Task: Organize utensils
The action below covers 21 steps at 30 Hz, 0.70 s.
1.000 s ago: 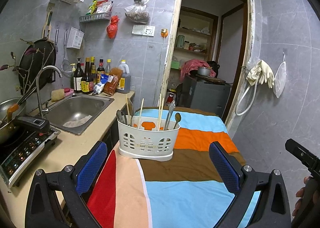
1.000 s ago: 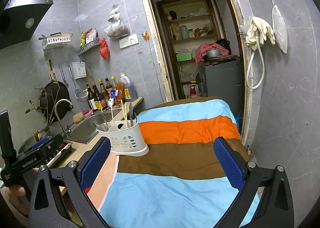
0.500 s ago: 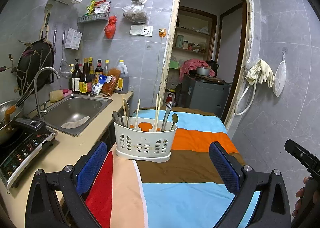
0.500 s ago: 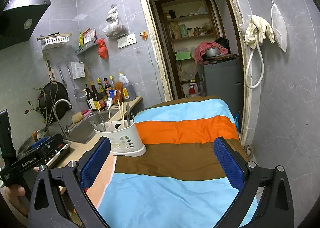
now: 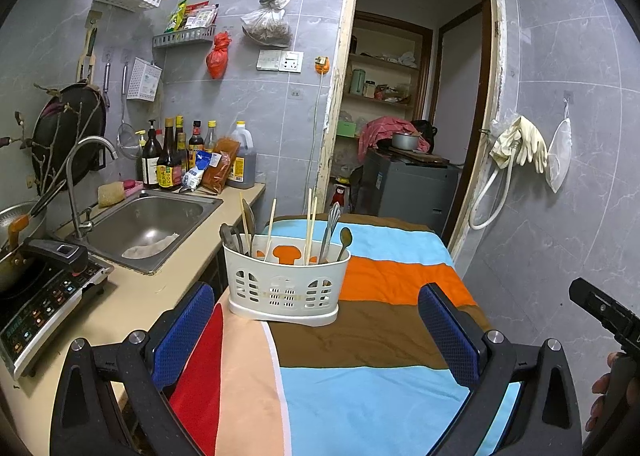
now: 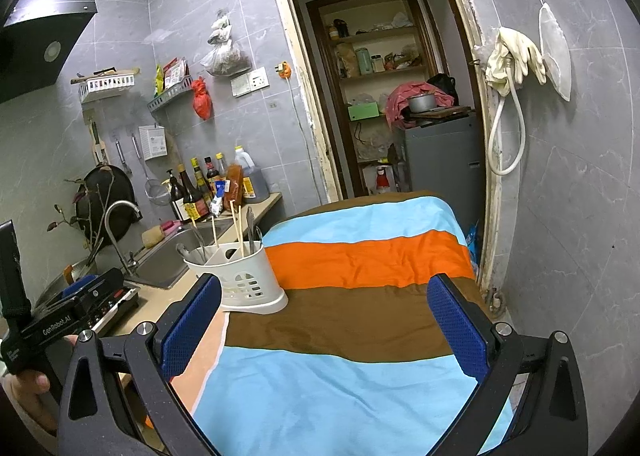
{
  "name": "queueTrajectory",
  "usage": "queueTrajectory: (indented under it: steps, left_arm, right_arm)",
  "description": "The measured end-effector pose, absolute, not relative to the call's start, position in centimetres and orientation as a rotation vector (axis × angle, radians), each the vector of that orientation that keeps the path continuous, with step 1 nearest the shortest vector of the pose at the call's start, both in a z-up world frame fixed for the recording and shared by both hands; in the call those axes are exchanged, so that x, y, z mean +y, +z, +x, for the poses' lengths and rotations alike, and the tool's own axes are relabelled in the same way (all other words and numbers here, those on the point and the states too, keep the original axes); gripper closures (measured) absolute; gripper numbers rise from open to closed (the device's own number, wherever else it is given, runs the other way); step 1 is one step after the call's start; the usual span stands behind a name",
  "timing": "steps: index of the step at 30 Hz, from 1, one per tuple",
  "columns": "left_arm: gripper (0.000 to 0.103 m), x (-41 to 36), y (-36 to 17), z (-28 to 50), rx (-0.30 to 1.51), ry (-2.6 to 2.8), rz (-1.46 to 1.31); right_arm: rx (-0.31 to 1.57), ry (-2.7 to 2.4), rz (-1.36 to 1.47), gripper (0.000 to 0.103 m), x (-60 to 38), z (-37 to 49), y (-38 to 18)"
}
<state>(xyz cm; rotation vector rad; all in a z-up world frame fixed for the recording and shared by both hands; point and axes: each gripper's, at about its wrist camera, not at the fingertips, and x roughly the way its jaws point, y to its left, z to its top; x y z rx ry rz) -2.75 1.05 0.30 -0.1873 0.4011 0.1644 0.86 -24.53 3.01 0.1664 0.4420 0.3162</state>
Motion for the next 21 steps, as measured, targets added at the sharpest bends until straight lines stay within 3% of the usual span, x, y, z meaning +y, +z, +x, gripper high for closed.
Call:
queueTrajectory:
  steps: [21]
  left_arm:
    - [0.0,0.91,0.34,-2.51,0.406,0.165,-0.184]
  right_arm:
    - [0.448,0.316,0.174,0.002,-24.92,1.21,2.99]
